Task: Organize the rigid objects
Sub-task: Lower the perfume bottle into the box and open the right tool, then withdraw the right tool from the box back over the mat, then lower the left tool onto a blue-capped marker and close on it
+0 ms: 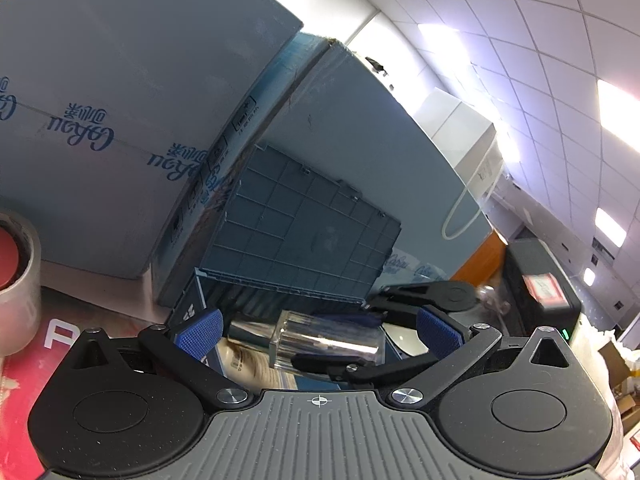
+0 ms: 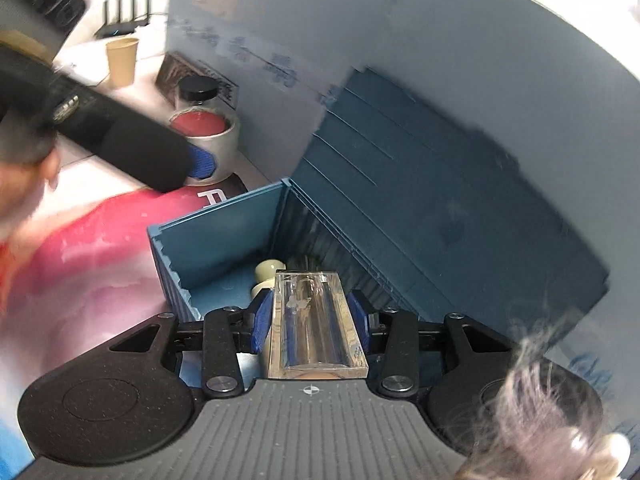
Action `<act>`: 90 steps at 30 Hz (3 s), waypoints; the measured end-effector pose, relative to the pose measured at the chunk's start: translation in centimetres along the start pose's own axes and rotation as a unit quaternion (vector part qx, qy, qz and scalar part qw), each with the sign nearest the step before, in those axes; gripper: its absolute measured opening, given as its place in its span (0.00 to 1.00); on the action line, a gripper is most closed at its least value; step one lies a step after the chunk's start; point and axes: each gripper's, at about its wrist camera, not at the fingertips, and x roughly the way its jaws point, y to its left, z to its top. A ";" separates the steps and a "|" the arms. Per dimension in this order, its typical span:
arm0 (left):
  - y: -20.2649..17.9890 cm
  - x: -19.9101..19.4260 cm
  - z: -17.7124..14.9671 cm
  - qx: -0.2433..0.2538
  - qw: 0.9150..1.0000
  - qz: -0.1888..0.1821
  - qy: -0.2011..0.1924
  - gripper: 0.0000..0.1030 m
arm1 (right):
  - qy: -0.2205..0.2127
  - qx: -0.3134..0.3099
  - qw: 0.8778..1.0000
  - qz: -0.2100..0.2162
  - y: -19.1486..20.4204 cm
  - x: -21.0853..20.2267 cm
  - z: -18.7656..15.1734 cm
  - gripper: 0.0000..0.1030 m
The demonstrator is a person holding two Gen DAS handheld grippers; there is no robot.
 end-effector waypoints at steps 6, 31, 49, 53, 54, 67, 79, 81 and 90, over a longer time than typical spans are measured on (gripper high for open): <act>-0.2 0.2 -0.1 0.004 1.000 -0.003 0.005 1.00 | 0.035 0.031 0.999 0.010 -0.8 1.2 -0.2 0.36; -6.8 0.0 -3.7 0.176 0.981 -0.076 -0.038 1.00 | -0.322 0.232 0.881 -0.256 8.0 -15.1 -12.5 1.00; -13.8 4.4 -11.9 0.380 0.921 -0.084 0.012 1.00 | -0.376 0.468 0.698 -0.392 11.3 -16.9 -27.4 1.00; -15.1 5.8 -14.4 0.439 0.892 -0.097 0.045 1.00 | -0.399 0.486 0.669 -0.397 11.2 -16.9 -28.9 1.00; -15.4 6.2 -15.1 0.455 0.882 -0.104 0.058 1.00 | -0.405 0.490 0.662 -0.399 11.1 -16.9 -29.2 1.00; -18.2 13.5 -19.7 0.529 0.797 -0.188 0.225 0.63 | -0.437 0.534 0.630 -0.358 10.5 -16.8 -31.9 1.00; -18.0 15.6 -18.3 0.454 0.826 -0.144 0.300 0.20 | -0.440 0.542 0.627 -0.346 10.5 -16.6 -32.0 1.00; -18.3 15.4 -18.4 0.451 0.827 -0.138 0.305 0.17 | -0.440 0.542 0.628 -0.344 10.5 -16.5 -32.0 1.00; -18.0 13.3 -17.7 0.436 0.842 -0.128 0.291 0.08 | -0.437 0.548 0.627 -0.339 10.4 -16.3 -32.2 1.00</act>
